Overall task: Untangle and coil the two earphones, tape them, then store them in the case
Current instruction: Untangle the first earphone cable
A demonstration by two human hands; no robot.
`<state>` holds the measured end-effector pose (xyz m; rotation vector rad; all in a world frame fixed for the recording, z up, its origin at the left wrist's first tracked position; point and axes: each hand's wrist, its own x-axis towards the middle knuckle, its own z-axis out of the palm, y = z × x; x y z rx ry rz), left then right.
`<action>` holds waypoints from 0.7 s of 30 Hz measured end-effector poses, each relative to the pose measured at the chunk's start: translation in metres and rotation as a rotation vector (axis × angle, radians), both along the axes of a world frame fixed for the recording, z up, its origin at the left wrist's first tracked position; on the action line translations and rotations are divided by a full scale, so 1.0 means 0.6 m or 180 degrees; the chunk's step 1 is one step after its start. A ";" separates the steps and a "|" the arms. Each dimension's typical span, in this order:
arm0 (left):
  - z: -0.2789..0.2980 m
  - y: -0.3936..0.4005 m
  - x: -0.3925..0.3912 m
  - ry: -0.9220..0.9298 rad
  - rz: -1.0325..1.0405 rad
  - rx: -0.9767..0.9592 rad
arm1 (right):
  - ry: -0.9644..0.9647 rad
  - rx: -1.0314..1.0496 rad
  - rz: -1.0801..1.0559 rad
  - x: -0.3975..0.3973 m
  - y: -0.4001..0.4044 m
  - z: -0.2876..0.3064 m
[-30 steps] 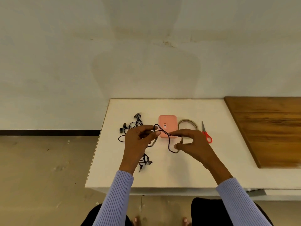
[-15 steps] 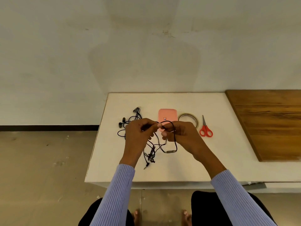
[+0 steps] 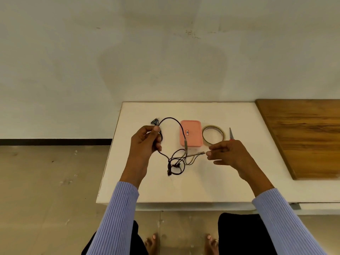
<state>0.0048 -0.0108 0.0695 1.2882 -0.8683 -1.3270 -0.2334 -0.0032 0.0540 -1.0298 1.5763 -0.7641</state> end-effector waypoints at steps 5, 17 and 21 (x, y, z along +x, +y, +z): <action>0.002 0.008 -0.042 0.0093 -0.0562 0.0075 | 0.0887 -0.0588 0.0631 0.035 0.013 0.018; -0.013 -0.003 -0.045 -0.0913 -0.0845 -0.0284 | 0.0073 -0.0616 0.0465 0.107 0.002 0.002; -0.022 -0.001 -0.031 -0.1183 -0.1513 -0.0329 | -0.0467 -0.0578 0.0007 0.097 0.001 0.015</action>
